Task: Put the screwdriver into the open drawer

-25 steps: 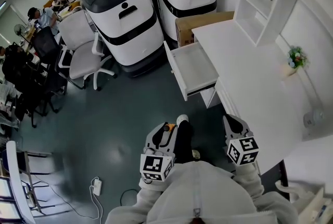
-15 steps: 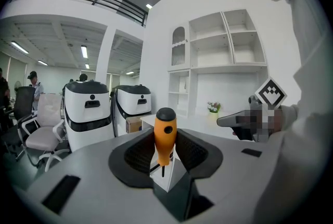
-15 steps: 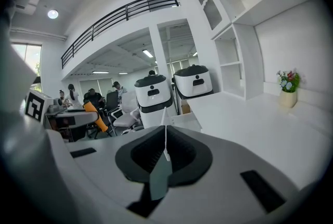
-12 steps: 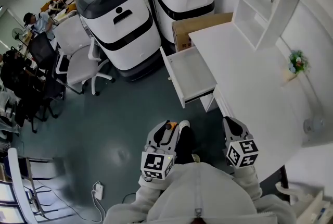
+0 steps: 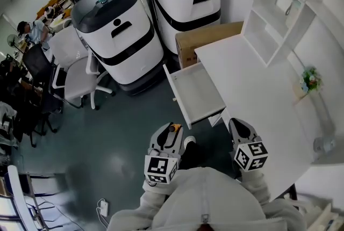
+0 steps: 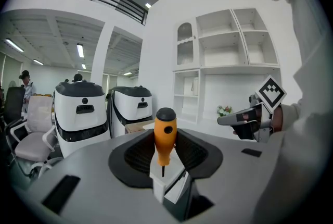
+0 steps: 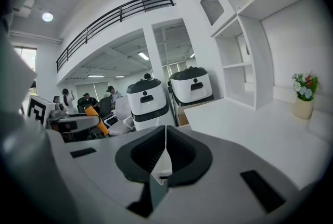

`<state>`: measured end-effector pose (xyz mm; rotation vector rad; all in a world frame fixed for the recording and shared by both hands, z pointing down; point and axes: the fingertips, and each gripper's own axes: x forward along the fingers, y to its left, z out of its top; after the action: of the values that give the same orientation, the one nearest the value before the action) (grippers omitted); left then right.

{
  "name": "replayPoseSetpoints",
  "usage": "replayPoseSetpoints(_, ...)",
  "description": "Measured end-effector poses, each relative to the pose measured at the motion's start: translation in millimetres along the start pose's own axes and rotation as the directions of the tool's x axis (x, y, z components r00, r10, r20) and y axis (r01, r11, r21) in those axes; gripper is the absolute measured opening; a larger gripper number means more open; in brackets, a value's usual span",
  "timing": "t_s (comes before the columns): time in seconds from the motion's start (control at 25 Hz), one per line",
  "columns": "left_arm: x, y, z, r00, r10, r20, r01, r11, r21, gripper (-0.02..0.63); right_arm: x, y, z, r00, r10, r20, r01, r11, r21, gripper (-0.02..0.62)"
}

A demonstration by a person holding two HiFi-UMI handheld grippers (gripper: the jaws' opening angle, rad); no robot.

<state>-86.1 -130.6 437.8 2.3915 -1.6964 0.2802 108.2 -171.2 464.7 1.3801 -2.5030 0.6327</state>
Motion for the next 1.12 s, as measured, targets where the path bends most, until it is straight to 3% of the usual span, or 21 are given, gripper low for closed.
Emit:
replayPoseSetpoints(0.44, 72, 62, 23, 1.000, -0.028, 0.007, 0.028, 0.999, -0.023, 0.133, 77, -13, 46, 0.999, -0.034, -0.003, 0.034, 0.999, -0.008, 0.034)
replayPoseSetpoints(1.12, 136, 119, 29, 0.996, -0.092, 0.013, 0.093, 0.995, -0.035, 0.135, 156, -14, 69, 0.998, -0.069, -0.010, 0.068, 0.997, -0.029, 0.034)
